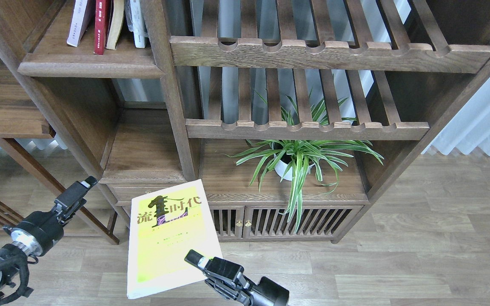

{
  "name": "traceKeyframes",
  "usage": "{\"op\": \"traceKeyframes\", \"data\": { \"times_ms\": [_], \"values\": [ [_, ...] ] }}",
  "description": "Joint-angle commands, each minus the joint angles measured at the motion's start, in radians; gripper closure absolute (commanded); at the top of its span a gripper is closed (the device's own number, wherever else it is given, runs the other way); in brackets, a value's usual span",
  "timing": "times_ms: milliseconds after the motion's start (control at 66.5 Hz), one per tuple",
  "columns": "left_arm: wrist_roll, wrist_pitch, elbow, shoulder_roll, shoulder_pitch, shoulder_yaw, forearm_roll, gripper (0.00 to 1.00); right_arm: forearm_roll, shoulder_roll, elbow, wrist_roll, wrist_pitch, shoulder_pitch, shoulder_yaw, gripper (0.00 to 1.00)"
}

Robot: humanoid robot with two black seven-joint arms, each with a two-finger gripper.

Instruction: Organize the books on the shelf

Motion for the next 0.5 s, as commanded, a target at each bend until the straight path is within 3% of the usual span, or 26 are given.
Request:
{"op": "traceKeyframes", "data": {
  "times_ms": [0, 225, 481],
  "values": [
    [0.0, 0.0, 0.011, 0.022, 0.004, 0.01, -0.001, 0.0, 0.0, -0.03, 0.019, 0.0, 0.006, -0.017, 0.013, 0.93],
    [-0.004, 0.0, 0.044, 0.023, -0.003, 0.005, -0.034, 0.0, 0.035, -0.101, 0.017, 0.0, 0.009, 0.003, 0.121, 0.93],
    [-0.001, 0.0, 0.025, 0.005, -0.058, -0.005, -0.211, 0.02, 0.089, -0.032, 0.011, 0.006, -0.017, 0.156, 0.13, 0.95]
  ]
}}
